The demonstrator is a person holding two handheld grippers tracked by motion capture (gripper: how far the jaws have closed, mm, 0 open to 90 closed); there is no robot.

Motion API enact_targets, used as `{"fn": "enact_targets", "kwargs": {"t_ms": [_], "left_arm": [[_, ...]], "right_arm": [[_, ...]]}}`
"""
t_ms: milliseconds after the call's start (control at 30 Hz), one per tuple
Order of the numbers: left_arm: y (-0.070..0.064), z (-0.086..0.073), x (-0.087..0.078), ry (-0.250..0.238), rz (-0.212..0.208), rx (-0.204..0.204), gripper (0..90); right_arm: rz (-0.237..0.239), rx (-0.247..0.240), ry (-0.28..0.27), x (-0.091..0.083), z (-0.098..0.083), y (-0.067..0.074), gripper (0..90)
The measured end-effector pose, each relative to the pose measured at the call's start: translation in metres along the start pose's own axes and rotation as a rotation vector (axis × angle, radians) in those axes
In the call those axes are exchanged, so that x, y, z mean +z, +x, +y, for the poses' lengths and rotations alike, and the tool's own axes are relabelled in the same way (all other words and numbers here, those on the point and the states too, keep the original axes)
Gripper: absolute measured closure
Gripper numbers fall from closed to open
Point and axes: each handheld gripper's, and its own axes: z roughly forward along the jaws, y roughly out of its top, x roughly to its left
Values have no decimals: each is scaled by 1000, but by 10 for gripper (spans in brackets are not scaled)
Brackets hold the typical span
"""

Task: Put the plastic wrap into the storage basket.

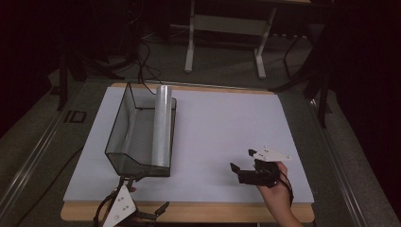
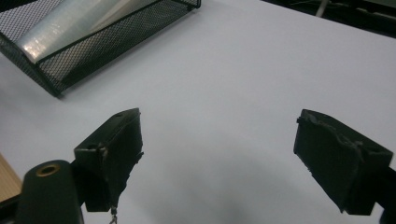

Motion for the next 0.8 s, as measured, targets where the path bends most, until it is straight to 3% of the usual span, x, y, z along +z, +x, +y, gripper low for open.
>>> {"fn": "enact_targets", "kwargs": {"t_ms": [300,800], "left_arm": [[2,-3,1,4,-6,-11,1],[4,-6,2,13,-4,-15,2]], "right_arm": [[-8,-47,-1,7,-14,-1,141],[-27,-56,-2,12,-18,-5,140]]}}
